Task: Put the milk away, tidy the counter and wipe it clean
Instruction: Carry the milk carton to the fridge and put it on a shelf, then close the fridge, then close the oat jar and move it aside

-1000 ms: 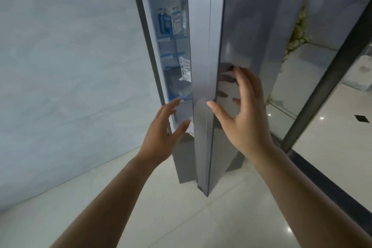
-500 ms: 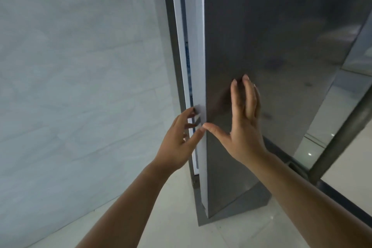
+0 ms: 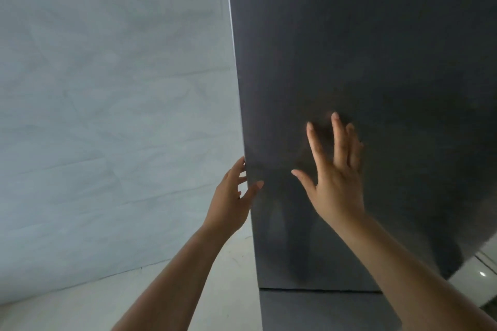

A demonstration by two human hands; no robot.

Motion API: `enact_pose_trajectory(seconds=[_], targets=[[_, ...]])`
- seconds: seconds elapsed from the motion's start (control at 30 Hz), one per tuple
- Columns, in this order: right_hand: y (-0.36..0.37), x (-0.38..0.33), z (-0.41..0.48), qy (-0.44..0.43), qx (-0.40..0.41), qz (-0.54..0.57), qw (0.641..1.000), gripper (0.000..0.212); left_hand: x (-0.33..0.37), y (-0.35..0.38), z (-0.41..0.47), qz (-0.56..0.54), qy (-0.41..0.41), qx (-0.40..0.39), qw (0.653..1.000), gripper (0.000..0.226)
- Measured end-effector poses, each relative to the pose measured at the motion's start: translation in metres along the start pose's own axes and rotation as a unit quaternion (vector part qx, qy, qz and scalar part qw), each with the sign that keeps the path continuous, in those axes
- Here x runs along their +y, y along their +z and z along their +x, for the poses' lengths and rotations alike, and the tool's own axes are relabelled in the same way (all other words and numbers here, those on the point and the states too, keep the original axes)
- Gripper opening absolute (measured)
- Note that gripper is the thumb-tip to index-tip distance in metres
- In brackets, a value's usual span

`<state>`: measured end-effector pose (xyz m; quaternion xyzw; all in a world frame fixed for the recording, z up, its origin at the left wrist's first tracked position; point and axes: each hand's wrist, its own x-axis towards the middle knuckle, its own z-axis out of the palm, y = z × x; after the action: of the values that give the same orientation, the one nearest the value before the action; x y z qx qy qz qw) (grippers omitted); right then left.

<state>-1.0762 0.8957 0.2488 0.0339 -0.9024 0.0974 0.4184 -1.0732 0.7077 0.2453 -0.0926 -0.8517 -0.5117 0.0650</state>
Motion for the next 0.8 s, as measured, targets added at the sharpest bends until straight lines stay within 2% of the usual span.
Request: enact_pose_trajectory(seconds=[0.13, 0.23, 0.4, 0.53, 0.63, 0.7, 0.8], targets=[[0.013, 0.01, 0.001, -0.036, 0.025, 0.001, 0.999, 0.084, -0.001, 0.014, 0.011, 0.0, -0.02, 0.099, 0.995, 0.034], [0.019, 0.015, 0.001, -0.052, 0.033, 0.008, 0.998, 0.079, -0.003, 0.023, 0.012, 0.011, -0.028, 0.137, 0.99, 0.03], [0.021, 0.017, 0.001, -0.065, 0.036, 0.023, 0.997, 0.071, -0.001, 0.024, 0.011, 0.009, -0.034, 0.145, 0.989, 0.027], [0.02, 0.018, -0.007, -0.106, 0.041, 0.121, 0.986, 0.06, -0.004, 0.017, 0.002, 0.047, -0.065, 0.117, 0.99, 0.035], [0.019, 0.012, -0.03, -0.124, -0.006, 0.222, 0.967, 0.057, -0.013, 0.017, -0.022, 0.118, -0.097, 0.13, 0.98, 0.048], [0.019, 0.004, -0.052, -0.121, -0.062, 0.277, 0.951, 0.056, -0.022, 0.017, -0.048, 0.11, -0.125, 0.15, 0.975, 0.049], [0.016, -0.017, -0.087, -0.091, -0.192, 0.357, 0.91, 0.059, -0.042, 0.017, -0.098, 0.06, -0.181, 0.178, 0.965, 0.043]])
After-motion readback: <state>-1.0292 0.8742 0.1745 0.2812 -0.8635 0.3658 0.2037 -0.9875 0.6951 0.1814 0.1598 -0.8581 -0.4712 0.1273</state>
